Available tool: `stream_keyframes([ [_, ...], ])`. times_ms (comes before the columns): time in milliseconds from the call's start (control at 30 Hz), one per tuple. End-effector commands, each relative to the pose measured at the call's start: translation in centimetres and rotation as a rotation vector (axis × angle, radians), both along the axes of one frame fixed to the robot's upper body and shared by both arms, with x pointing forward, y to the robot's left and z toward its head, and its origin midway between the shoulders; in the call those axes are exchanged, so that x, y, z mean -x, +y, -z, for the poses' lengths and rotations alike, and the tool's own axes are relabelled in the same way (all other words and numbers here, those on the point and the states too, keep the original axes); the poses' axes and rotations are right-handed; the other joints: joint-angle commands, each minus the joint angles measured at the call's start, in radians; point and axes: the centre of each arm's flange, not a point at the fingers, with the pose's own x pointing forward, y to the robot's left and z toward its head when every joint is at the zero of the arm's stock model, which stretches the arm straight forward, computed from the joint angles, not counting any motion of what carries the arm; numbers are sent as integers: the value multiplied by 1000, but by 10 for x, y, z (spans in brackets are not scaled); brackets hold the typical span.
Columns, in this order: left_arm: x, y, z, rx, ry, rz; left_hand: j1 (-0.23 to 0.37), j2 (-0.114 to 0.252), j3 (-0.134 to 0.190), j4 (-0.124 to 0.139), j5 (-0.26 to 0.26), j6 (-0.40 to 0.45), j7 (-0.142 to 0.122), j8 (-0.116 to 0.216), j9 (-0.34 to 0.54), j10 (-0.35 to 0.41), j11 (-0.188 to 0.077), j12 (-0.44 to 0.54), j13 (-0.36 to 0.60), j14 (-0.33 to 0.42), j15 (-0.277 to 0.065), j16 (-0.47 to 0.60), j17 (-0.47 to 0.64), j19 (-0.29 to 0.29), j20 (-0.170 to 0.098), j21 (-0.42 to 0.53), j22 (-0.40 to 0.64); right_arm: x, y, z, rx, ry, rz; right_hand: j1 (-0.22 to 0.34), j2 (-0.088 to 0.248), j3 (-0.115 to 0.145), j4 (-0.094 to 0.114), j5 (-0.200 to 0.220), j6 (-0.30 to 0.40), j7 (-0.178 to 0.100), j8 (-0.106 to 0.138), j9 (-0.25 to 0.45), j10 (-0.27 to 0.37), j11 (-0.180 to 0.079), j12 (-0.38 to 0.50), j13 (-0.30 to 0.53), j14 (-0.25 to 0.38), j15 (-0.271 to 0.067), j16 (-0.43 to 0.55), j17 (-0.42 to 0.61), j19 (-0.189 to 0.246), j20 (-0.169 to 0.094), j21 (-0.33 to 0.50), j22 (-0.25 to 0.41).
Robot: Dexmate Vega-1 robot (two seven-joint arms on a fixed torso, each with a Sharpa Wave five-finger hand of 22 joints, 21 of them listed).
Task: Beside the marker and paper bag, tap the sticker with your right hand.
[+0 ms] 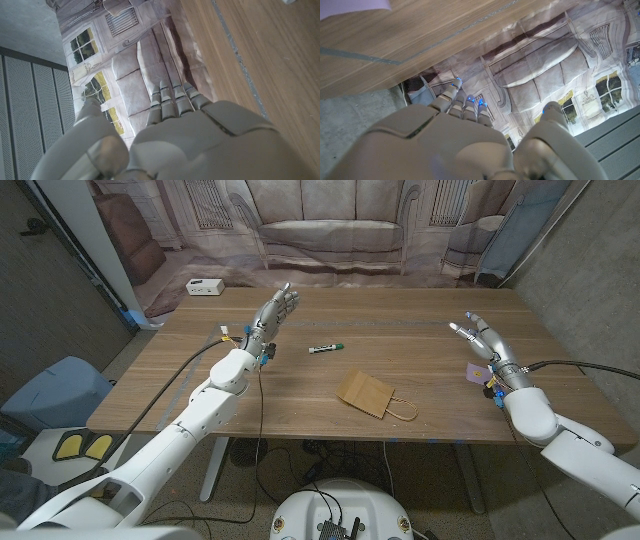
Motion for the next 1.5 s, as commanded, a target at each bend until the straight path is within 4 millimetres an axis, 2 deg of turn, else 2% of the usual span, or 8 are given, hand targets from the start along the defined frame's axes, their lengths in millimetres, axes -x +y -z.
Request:
stream_keyframes([
  [33, 0, -6, 0, -2, -3, 9, -2, 8, 1, -5, 0, 9, 2, -1, 3, 5, 6, 1, 1, 9, 2, -3, 5, 8, -5, -4, 4, -9, 5, 0, -105, -35, -130, 14, 3, 4, -5, 2, 8, 8, 2, 1, 8, 2, 3, 1, 7, 4, 4, 4, 16, -2, -1, 1],
  [133, 3, -4, -1, -6, -6, -5, -2, 8, 1, -5, 0, 9, 2, -2, 3, 3, 6, 0, 1, 8, 2, -3, 5, 7, -5, -4, 4, -10, 6, -2, -121, -46, -155, 17, 4, 6, -4, 2, 38, 15, 10, 2, 8, 2, 0, 1, 11, 5, 1, 4, 21, -1, -6, 1],
  [267, 5, -1, 0, -24, 7, -24, -2, 8, 1, -6, 0, 6, 3, -3, 3, -1, 4, -1, 1, 7, 4, -4, 5, 6, -6, -5, 4, -14, 7, -3, -162, -61, -210, 17, 3, 6, -2, 1, 39, 21, 6, 3, -4, 10, -9, 1, 30, 17, 5, 6, 38, 6, -7, 1],
  [700, 5, -5, 9, -54, 42, -15, -4, 8, 1, -8, 0, -18, 4, -9, 3, -21, 11, -8, 1, -12, 6, -9, 5, -16, -9, -10, 5, -31, 18, -7, -291, -88, -382, 19, 0, 5, -2, 1, 43, 29, 2, 3, 10, 20, -8, 2, 43, 18, 5, 7, 49, 8, -11, 2],
  [800, 4, -5, 9, -56, 42, -7, -5, 9, 1, -9, 0, -26, 4, -11, 3, -23, 14, -9, 1, -15, 8, -9, 5, -18, -11, -11, 5, -34, 21, -8, -310, -95, -418, 22, -3, 5, -1, 1, 100, 37, 18, 5, 14, 25, -11, 3, 46, 20, -1, 7, 51, 9, -21, 2],
  [900, 4, -7, 7, -53, 38, -10, -5, 9, 1, -9, 0, -30, 3, -12, 3, -28, 14, -10, 1, -20, 9, -10, 5, -20, -12, -11, 5, -39, 24, -8, -326, -95, -465, 22, -4, 4, -1, 1, 108, 35, 20, 6, 15, 24, -12, 3, 47, 20, -2, 7, 53, 10, -22, 2],
  [1133, 2, -14, 6, -48, 37, -1, -5, 9, 1, -10, 0, -29, 2, -10, 3, -27, 12, -9, 1, -21, 9, -9, 5, -21, -11, -10, 5, -51, 32, -7, -355, -79, -552, 26, -6, 5, -1, 1, 67, 26, -2, 6, 18, 23, -14, 3, 51, 20, -6, 8, 56, 11, -29, 2],
  [1500, 2, -28, 7, -48, 36, 20, -6, 10, 1, -11, 0, -29, 2, -8, 3, -25, 14, -8, 1, -19, 9, -7, 5, -20, -11, -9, 5, -60, 40, -5, -427, -50, -662, 22, -10, 2, 1, 0, 66, 22, -6, 5, 22, 24, -16, 3, 46, 30, -10, 10, 51, 18, -36, 2],
])
